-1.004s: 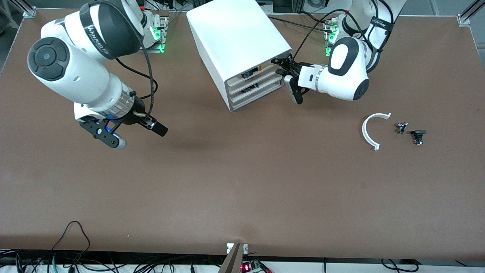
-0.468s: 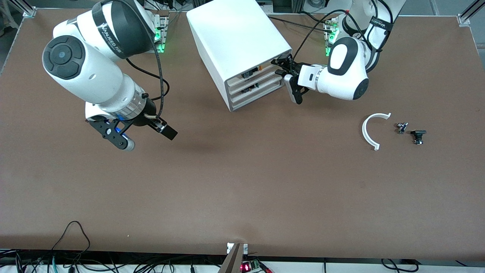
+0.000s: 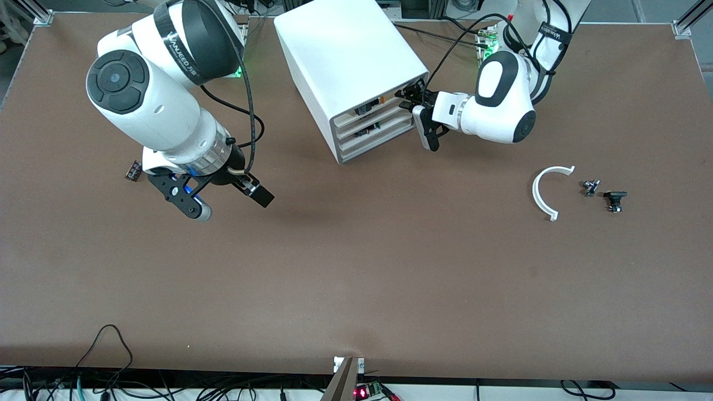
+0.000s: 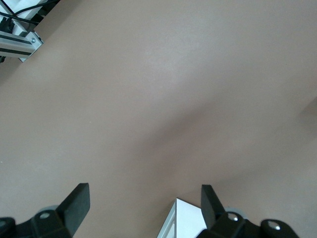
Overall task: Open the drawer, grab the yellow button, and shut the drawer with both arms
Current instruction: 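Pull the drawer open with the left gripper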
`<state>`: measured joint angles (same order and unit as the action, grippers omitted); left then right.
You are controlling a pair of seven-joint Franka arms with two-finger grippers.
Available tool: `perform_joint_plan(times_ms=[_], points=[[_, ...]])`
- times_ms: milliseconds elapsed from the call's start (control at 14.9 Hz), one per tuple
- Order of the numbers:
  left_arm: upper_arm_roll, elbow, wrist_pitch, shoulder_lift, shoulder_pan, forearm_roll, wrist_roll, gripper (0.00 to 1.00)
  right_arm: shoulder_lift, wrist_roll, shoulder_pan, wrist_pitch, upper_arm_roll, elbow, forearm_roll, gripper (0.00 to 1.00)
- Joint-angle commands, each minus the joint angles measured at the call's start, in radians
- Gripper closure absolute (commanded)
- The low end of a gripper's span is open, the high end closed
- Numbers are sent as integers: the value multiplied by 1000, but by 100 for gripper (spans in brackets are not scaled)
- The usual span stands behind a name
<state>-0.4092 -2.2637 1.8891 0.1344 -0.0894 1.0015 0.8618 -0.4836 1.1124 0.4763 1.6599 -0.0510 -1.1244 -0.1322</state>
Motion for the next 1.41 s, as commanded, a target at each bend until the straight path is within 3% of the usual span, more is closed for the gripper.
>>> perform_joint_plan(times_ms=[0,201,468,1071,1338], points=[[-14,-28,-1,-25,27,29,49,100,-29,44,11,-23,-4,52,-12,1],[-10,-22,-25,-26,33,28,45,100,-36,79,28,-8,-4,55,-11,1],[-5,-2,-146,-24,150,-12,55,100,-50,125,48,9,-6,63,-11,1],[-3,76,-166,21,218,-73,52,100,-58,167,76,52,-6,63,-7,1],[-3,171,-188,68,276,-150,51,100,-61,239,103,95,-4,61,-7,1]])
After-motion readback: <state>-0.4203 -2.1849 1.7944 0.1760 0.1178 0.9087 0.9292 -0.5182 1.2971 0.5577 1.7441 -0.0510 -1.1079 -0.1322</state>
